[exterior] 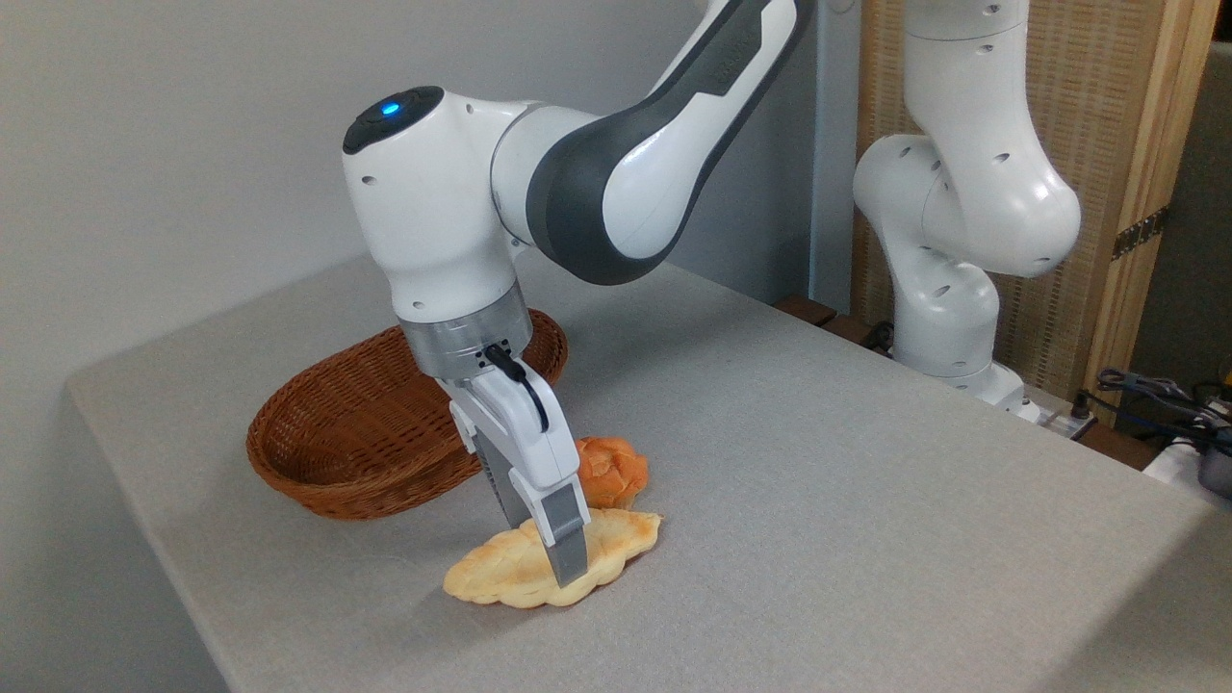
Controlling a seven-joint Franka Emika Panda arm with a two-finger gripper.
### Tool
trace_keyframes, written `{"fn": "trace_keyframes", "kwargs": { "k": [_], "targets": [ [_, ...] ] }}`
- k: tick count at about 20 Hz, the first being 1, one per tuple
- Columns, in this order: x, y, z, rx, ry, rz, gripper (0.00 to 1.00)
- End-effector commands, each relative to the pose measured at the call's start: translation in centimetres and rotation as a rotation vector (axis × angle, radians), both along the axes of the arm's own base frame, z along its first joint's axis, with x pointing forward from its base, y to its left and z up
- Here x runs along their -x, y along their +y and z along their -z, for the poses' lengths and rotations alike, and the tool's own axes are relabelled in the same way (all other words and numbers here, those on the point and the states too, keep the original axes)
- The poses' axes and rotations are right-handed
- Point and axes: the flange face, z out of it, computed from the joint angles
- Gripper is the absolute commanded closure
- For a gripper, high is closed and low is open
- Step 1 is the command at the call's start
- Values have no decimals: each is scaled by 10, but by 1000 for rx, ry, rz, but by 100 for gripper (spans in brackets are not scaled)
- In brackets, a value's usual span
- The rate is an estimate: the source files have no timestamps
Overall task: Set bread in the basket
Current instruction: 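Close the gripper on the middle of the pale bread loaf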
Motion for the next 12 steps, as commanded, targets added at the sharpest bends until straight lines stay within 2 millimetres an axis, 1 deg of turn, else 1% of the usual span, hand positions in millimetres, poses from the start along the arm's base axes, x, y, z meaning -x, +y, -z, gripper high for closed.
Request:
{"fn": "trace_keyframes", "kwargs": {
  "k": [1,2,3,7,12],
  "targets": [
    [-1,7,-8,-14,-20,20,0],
    [-1,16,-10,-15,-24,10,0],
    [-1,18,-9,-15,-23,7,0],
    [-1,19,-12,-15,-27,7,0],
    [0,18,-5,-16,-12,7,0]
  ]
}}
